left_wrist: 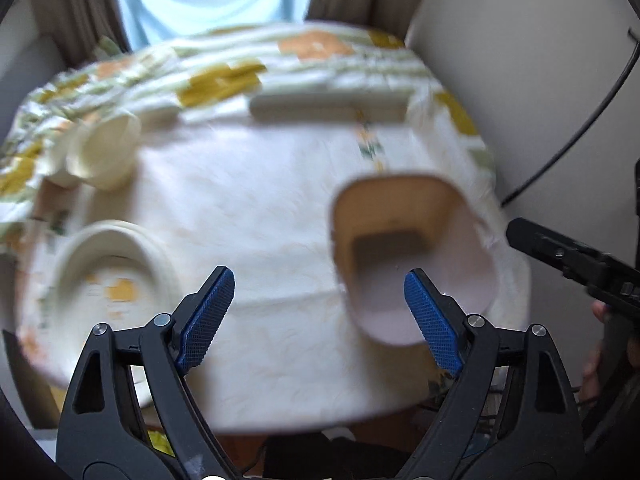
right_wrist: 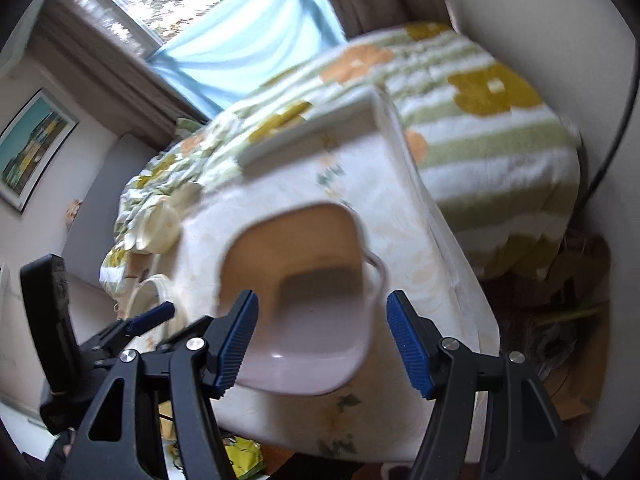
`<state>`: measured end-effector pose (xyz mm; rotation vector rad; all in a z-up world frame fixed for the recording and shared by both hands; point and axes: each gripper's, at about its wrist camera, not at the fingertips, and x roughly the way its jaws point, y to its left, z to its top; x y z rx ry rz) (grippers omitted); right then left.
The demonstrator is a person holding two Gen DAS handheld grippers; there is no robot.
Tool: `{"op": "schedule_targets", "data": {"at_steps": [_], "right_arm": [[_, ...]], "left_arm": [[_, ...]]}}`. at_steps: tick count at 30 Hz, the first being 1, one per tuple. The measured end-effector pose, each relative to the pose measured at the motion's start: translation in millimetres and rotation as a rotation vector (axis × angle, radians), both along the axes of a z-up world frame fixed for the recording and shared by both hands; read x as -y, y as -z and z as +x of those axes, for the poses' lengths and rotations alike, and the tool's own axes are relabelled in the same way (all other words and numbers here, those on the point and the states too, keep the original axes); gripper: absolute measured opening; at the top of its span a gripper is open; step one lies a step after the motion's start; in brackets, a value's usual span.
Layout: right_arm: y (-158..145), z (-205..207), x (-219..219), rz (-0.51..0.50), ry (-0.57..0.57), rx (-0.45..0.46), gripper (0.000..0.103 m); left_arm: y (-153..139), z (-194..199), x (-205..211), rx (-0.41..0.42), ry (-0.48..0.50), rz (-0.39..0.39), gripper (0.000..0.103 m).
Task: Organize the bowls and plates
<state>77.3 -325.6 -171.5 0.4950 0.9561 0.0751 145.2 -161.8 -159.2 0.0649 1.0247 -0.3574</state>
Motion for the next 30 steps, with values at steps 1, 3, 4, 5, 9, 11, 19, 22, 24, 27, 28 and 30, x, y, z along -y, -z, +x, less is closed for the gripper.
{"op": "schedule_targets", "data": {"at_steps": [1, 3, 4, 5, 9, 11, 19, 22, 24, 27, 28, 30], "right_arm": [[-15, 1, -8, -0.016, -0.026, 0.025, 0.072], [-33, 3, -20, -0.039, -0.052, 0.083, 0.103], [-44, 6, -28, -0.062, -0.067, 0.134, 0.103], [-55, 10, -38, -0.084, -0.089, 0.181, 0.103], [-73, 42, -79, -0.123, -0.188, 0.207, 0.103], [-78, 65, -102, -0.128, -0.235, 0.188, 0.103], [-70, 150, -176, -0.158, -0.284, 0.134, 0.103], [-52, 188, -204, -0.151, -0.305, 0.077, 0.103], [-36, 210, -219, -0.133, -0.311, 0.036, 0.103], [-8, 242, -239, -0.115, -0.312, -0.049, 0.094], [2, 252, -245, -0.104, -0.318, -0.077, 0.086], [23, 270, -257, -0.1, -0.321, -0.13, 0.081]], "left_arm": [[-18, -6, -10, 0.038, -0.018, -0.002, 0.088], [-45, -14, -27, 0.122, -0.062, 0.02, 0.103], [-57, -16, -37, 0.167, -0.079, 0.03, 0.103], [-63, -15, -43, 0.19, -0.088, 0.032, 0.103], [-71, 4, -88, 0.204, -0.167, 0.052, 0.103], [-71, 19, -116, 0.199, -0.214, 0.038, 0.103], [-50, 103, -234, 0.079, -0.383, -0.109, 0.103], [-21, 143, -265, -0.009, -0.414, -0.173, 0.103], [1, 166, -278, -0.055, -0.427, -0.189, 0.102], [35, 198, -285, -0.119, -0.419, -0.181, 0.09], [48, 209, -285, -0.143, -0.41, -0.177, 0.086], [69, 226, -282, -0.184, -0.388, -0.174, 0.07]]}}
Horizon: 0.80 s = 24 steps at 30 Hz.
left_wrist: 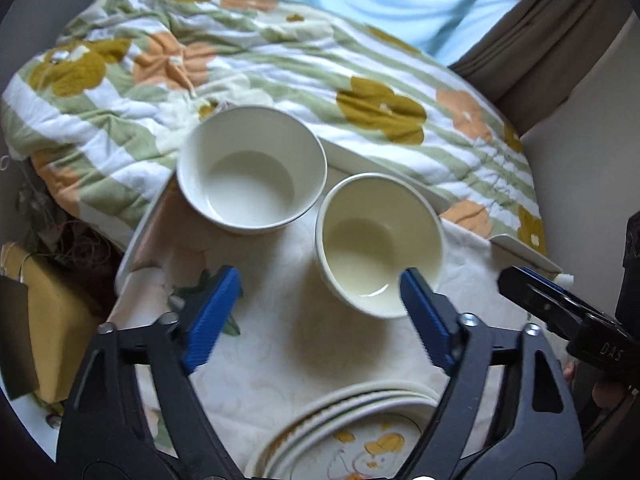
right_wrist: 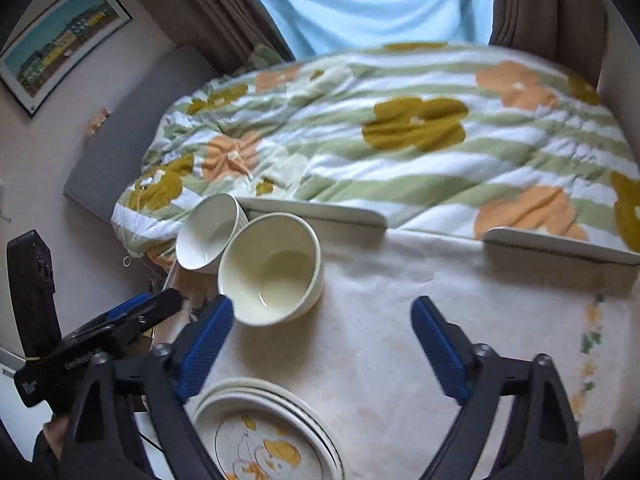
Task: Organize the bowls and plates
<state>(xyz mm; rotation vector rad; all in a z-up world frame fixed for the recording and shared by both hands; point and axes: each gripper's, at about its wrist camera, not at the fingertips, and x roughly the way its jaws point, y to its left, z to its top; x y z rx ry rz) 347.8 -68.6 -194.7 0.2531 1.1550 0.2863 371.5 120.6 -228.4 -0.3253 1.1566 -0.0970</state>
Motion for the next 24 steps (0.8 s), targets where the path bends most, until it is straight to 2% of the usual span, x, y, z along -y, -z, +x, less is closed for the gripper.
{"op": "schedule_targets", "data": {"at_steps": [2, 3, 5, 9, 12, 14, 16, 19, 24], "right_arm": [[19, 13, -9, 0.003, 0.002, -0.041, 0.068], [27, 19, -12, 0.004, 0.001, -0.062, 0.065], [44, 28, -20, 0.007, 0.001, -0.101, 0.057], [61, 33, -28, 0.006, 0.007, -0.134, 0.046], [68, 37, -28, 0.015, 0.026, -0.15, 0.031], [70, 38, -28, 0.019, 0.031, -0.149, 0.02], [70, 38, -28, 0.032, 0.031, -0.144, 0.016], [69, 39, -32, 0.019, 0.026, -0.138, 0.016], [69, 38, -31, 0.032, 0.024, -0.131, 0.016]], "left_arm": [[17, 14, 3, -0.029, 0.028, 0.002, 0.059], [26, 21, 4, -0.046, 0.044, 0.003, 0.054], [36, 29, 7, -0.061, 0.068, -0.005, 0.048], [49, 38, 12, -0.075, 0.112, -0.014, 0.028], [57, 42, 14, -0.092, 0.128, -0.049, 0.019], [56, 43, 16, -0.087, 0.134, -0.041, 0.018], [56, 44, 17, -0.084, 0.138, -0.027, 0.018], [54, 43, 17, -0.082, 0.134, -0.025, 0.018], [45, 40, 23, -0.054, 0.144, 0.021, 0.018]]}}
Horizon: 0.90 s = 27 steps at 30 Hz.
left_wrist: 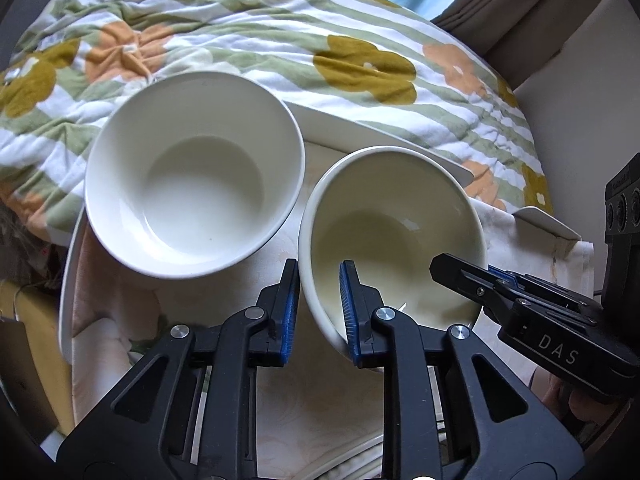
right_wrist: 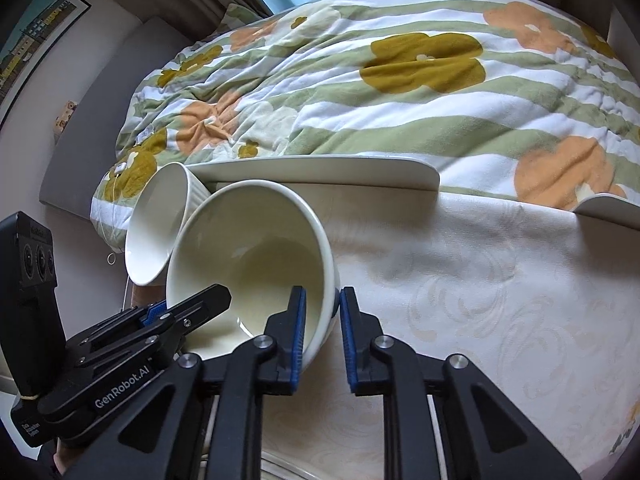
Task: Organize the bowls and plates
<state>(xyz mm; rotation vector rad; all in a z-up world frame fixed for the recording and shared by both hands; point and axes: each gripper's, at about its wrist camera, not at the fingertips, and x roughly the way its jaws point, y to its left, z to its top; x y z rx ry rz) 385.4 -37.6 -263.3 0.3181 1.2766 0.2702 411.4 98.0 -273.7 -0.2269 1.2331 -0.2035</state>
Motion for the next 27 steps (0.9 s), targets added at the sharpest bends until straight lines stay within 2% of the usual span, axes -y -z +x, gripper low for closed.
{"op": "schedule_targets", "data": {"at_steps": [8, 14, 22, 27], "right_arm": [[-17, -11, 9, 0.021, 0.023, 0.04, 0.016], [-54, -37, 29, 0.032, 0.05, 0.104, 0.016], [-107, -97, 84, 0.052, 0.113, 0.176, 0.016], [-134, -142, 131, 0.04, 0.149, 0.22, 0.016]], "left_arm": [[-28, -9, 13, 0.06, 0.038, 0.027, 0.018], [-71, -32, 36, 0.133, 0.063, 0.029, 0.018], [-129, -90, 102, 0.214, 0.117, 0.025, 0.018], [-149, -133, 157, 0.234, 0.161, 0.011, 0.018]]}}
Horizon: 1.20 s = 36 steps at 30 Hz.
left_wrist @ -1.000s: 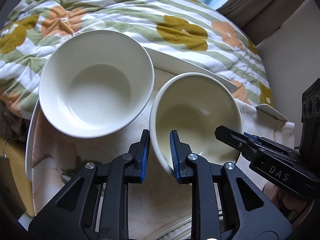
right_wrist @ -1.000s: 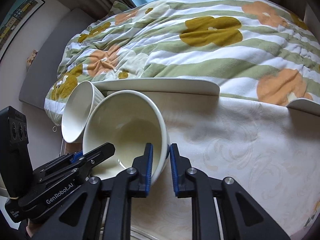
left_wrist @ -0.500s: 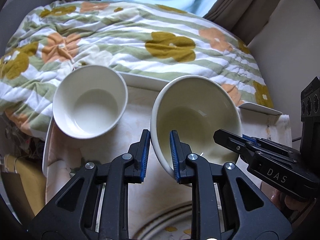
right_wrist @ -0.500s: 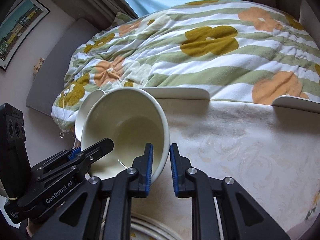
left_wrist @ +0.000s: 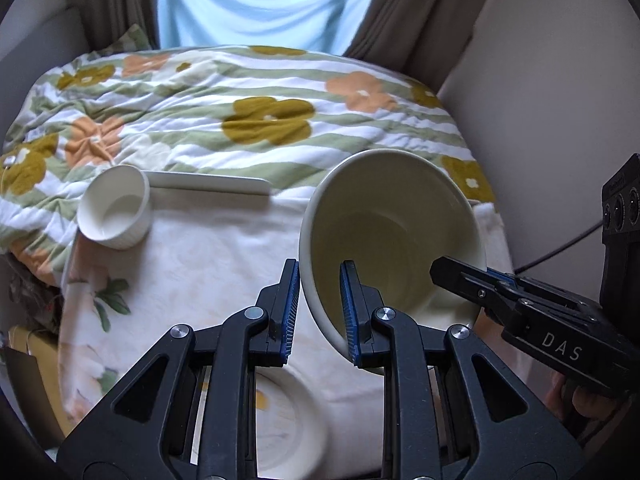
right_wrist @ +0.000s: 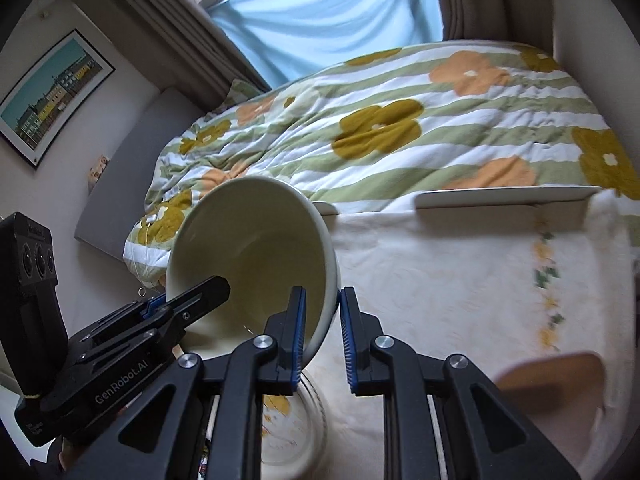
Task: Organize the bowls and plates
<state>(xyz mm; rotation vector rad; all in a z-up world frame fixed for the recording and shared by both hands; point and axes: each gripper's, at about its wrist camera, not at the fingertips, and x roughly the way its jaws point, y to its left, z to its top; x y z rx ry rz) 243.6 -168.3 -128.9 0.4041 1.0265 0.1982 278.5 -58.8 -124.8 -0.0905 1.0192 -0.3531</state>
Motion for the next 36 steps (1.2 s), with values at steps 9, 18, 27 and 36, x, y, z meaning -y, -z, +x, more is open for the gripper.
{"op": "schedule_targets", "data": {"at_steps": [9, 18, 27, 36], "right_arm": [[-9, -78, 86, -0.04, 0.067, -0.004, 0.016], [24, -129, 141, -0.041, 0.143, -0.094, 0.016], [58, -138, 152, -0.039, 0.181, -0.174, 0.016], [87, -137, 149, -0.059, 0.227, -0.256, 0.016]], "left_arm": [[6, -70, 98, -0.04, 0.084, -0.044, 0.018], [49, -102, 159, -0.163, 0.191, 0.004, 0.018], [87, -92, 181, -0.225, 0.289, 0.114, 0.018], [113, -83, 199, -0.229, 0.407, 0.233, 0.018]]}}
